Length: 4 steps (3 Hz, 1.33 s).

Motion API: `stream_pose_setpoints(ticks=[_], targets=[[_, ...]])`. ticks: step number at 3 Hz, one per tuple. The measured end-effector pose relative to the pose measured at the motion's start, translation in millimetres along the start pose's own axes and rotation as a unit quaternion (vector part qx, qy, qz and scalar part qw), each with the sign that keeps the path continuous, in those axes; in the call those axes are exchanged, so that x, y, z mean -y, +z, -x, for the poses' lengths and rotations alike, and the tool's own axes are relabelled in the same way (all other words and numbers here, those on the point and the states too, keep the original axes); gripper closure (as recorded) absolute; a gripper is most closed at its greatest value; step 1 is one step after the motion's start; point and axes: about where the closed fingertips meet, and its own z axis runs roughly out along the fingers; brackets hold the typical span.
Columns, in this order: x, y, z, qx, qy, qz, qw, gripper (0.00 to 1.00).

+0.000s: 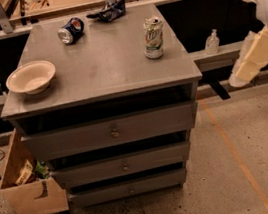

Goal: Move 7up can near paper bowl

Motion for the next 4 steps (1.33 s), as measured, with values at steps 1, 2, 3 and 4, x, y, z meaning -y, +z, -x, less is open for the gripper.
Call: stream_pose_setpoints(ticks=[1,2,3,4], targets=[[36,28,0,0.098,0.048,-0.032,0.9935,0.0],[67,51,8,0.187,0.092,-0.047,0.9769,0.0],[84,67,15,0.246,0.125,-0.052,0.9596,0.0],[86,72,18,0.26,0.134,-0.049,0.955,0.0]])
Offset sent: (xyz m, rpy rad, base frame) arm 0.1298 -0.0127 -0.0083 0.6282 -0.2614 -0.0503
